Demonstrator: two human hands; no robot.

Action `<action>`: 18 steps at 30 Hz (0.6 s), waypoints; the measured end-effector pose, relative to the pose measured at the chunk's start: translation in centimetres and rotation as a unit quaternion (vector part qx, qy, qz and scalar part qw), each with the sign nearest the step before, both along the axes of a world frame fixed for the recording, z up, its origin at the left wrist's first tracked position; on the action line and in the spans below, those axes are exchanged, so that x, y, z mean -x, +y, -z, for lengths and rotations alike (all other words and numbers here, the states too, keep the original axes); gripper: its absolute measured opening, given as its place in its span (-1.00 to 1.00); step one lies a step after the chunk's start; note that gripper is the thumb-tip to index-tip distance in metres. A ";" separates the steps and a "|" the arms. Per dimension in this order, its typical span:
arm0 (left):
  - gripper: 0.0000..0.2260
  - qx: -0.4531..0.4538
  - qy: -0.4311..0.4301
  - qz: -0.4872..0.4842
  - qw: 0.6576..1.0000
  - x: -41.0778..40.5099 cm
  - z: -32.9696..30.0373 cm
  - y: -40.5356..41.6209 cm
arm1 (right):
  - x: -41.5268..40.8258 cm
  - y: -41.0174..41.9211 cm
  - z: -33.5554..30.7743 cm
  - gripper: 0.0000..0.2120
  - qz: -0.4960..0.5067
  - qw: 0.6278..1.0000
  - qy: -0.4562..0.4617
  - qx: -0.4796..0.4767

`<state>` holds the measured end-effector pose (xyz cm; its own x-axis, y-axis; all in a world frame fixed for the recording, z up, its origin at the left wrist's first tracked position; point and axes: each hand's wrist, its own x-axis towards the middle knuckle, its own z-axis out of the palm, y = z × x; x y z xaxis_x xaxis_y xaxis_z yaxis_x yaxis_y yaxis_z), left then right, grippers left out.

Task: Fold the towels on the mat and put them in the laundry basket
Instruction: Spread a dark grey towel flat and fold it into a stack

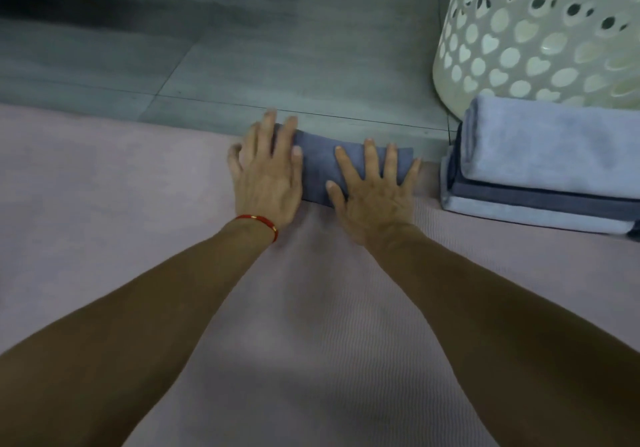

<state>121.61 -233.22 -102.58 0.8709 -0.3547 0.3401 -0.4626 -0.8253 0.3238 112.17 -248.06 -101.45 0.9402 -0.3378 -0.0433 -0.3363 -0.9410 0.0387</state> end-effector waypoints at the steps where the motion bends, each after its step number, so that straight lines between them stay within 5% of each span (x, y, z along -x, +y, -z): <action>1: -0.53 -0.050 0.000 0.051 0.997 0.4 0.1 -0.1 | 0.0 0.0 0.0 -0.37 0.001 1.000 0.003 -0.001; 9: -0.51 -0.137 0.198 0.059 0.969 -1.0 0.1 -0.3 | 0.1 -0.9 -1.3 -0.35 -0.023 0.998 0.025 -0.052; 13: -0.50 -0.218 0.176 -0.019 0.960 0.5 -1.6 -1.1 | 7.3 4.1 -1.9 -0.37 -0.045 0.995 -0.026 -0.084; 18: -0.42 -0.038 0.143 -0.057 0.987 10.5 -2.5 4.7 | 15.4 10.1 -2.5 -0.33 0.038 0.966 0.027 -0.255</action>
<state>111.13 -228.48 -100.08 0.9630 -0.2645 0.0513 -0.2647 -0.8933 0.3632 96.76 -238.00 -98.99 0.9053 -0.3273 -0.2708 -0.4154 -0.8155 -0.4030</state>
